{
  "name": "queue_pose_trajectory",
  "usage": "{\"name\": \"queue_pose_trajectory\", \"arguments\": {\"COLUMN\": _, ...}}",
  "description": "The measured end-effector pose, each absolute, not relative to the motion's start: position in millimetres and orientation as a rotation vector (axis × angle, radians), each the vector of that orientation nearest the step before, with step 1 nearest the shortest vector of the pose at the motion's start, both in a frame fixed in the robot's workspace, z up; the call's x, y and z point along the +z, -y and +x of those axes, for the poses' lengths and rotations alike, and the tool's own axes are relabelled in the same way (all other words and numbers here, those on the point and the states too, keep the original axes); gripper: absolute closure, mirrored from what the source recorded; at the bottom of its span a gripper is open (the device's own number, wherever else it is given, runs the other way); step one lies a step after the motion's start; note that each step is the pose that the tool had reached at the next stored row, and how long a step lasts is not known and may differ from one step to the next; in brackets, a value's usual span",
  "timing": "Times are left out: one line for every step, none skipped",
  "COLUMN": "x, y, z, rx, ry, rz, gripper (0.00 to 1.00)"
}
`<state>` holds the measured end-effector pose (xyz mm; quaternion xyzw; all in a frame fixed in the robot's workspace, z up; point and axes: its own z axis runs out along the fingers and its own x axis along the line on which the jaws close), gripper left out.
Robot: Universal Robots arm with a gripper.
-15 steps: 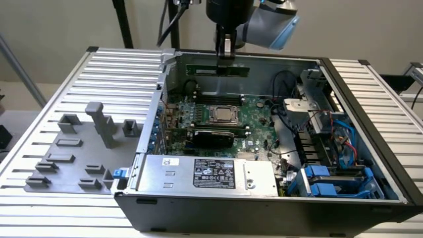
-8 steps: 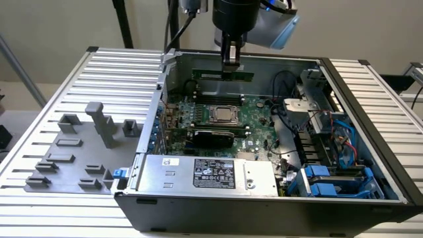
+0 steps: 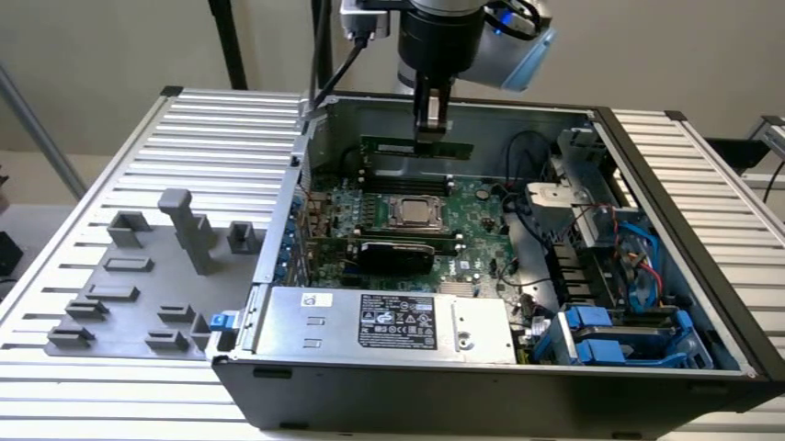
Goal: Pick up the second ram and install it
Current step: 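Pick up the second ram and move it above second insertion slot, then insert the second ram into the second slot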
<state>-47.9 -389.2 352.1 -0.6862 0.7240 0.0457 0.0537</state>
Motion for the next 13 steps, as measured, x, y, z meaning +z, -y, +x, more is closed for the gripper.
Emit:
{"name": "queue_pose_trajectory", "arguments": {"x": 351.2, "y": 389.1, "z": -47.9, "rx": 0.139, "ry": -2.200, "rz": -2.085, "gripper": 0.87}}
{"name": "queue_pose_trajectory", "arguments": {"x": 351.2, "y": 389.1, "z": -47.8, "rx": 0.139, "ry": -2.200, "rz": -2.085, "gripper": 0.87}}
{"name": "queue_pose_trajectory", "arguments": {"x": 351.2, "y": 389.1, "z": -47.8, "rx": 0.139, "ry": -2.200, "rz": -2.085, "gripper": 0.87}}
{"name": "queue_pose_trajectory", "arguments": {"x": 351.2, "y": 389.1, "z": -47.8, "rx": 0.139, "ry": -2.200, "rz": -2.085, "gripper": 0.87}}
{"name": "queue_pose_trajectory", "arguments": {"x": 351.2, "y": 389.1, "z": -47.8, "rx": 0.139, "ry": -2.200, "rz": -2.085, "gripper": 0.87}}
{"name": "queue_pose_trajectory", "arguments": {"x": 351.1, "y": 389.1, "z": -47.8, "rx": 0.139, "ry": -2.200, "rz": -2.085, "gripper": 0.87}}
{"name": "queue_pose_trajectory", "arguments": {"x": 351.2, "y": 389.1, "z": -47.8, "rx": 0.139, "ry": -2.200, "rz": -2.085, "gripper": 0.87}}
{"name": "queue_pose_trajectory", "arguments": {"x": 351.1, "y": 389.1, "z": -47.8, "rx": 0.139, "ry": -2.200, "rz": -2.085, "gripper": 0.87}}
{"name": "queue_pose_trajectory", "arguments": {"x": 351.1, "y": 389.1, "z": -47.8, "rx": 0.139, "ry": -2.200, "rz": -2.085, "gripper": 0.87}}
{"name": "queue_pose_trajectory", "arguments": {"x": 351.1, "y": 389.1, "z": -47.8, "rx": 0.139, "ry": -2.200, "rz": -2.085, "gripper": 0.87}}
{"name": "queue_pose_trajectory", "arguments": {"x": 351.1, "y": 389.1, "z": -47.8, "rx": 0.139, "ry": -2.200, "rz": -2.085, "gripper": 0.87}}
{"name": "queue_pose_trajectory", "arguments": {"x": 351.1, "y": 389.1, "z": -47.8, "rx": 0.139, "ry": -2.200, "rz": -2.085, "gripper": 0.87}}
{"name": "queue_pose_trajectory", "arguments": {"x": 351.1, "y": 389.1, "z": -47.8, "rx": 0.139, "ry": -2.200, "rz": -2.085, "gripper": 0.87}}
